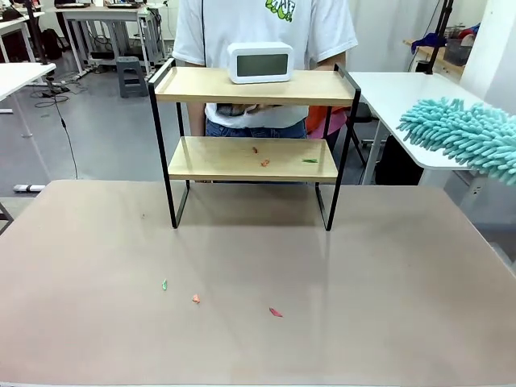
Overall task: Clean the shelf.
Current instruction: Clean the remaining tier of the Shelf with the Duster once objects are removed.
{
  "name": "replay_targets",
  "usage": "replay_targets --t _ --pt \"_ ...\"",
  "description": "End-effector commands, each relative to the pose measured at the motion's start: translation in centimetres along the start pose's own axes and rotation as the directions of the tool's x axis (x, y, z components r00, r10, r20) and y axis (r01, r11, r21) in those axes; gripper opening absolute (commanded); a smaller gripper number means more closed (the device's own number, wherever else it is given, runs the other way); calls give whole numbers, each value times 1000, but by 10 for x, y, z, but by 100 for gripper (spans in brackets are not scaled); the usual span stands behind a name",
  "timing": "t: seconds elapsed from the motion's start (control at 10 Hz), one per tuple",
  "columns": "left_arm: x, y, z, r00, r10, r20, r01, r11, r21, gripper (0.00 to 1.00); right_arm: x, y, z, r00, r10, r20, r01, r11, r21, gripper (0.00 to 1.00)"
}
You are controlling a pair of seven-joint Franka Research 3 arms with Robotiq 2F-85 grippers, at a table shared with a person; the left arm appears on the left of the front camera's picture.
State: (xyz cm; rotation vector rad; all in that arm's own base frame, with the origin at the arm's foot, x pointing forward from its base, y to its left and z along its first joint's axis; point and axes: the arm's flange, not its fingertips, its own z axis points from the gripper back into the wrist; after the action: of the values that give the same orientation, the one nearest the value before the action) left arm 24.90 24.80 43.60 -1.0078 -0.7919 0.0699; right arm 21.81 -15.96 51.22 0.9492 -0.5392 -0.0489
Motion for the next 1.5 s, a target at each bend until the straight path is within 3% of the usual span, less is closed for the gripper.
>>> replay_targets --t 0.0,0.3,0.4,0.5,0.7,0.8,1.1,1.3,1.4 --pt "1 -1 -1 1000 -21 16 22 1000 -16 100 -1 1 0 1000 -10 -3 10 1000 -3 12" --pt "1 -1 -1 1000 -21 16 22 1000 -16 100 0 0 0 1000 0 0 0 1000 0 12" --pt "1 -1 -1 1000 -21 16 22 1000 -16 100 -10 20 -5 997 47 -64 -51 997 -57 12" --pt "1 -1 -1 1000 -21 16 22 1000 -16 100 -35 47 -10 985 104 -141 -107 994 -10 12" --pt "1 -1 -1 1000 -21 16 22 1000 -16 100 -85 85 -32 944 189 -272 -229 966 -123 12" --pt "1 -1 -1 1000 -21 16 22 1000 -16 100 -92 98 -51 946 216 -242 -258 953 -156 12" --pt "1 -1 -1 1000 -21 16 22 1000 -16 100 -81 124 -151 915 286 -285 -343 923 -175 12" --pt "1 -1 -1 1000 -21 16 22 1000 -16 100 -70 129 -198 938 262 -228 -317 914 -252 12" --pt "1 -1 -1 1000 -21 16 22 1000 -16 100 -44 167 -115 905 286 -315 -354 918 -182 12"
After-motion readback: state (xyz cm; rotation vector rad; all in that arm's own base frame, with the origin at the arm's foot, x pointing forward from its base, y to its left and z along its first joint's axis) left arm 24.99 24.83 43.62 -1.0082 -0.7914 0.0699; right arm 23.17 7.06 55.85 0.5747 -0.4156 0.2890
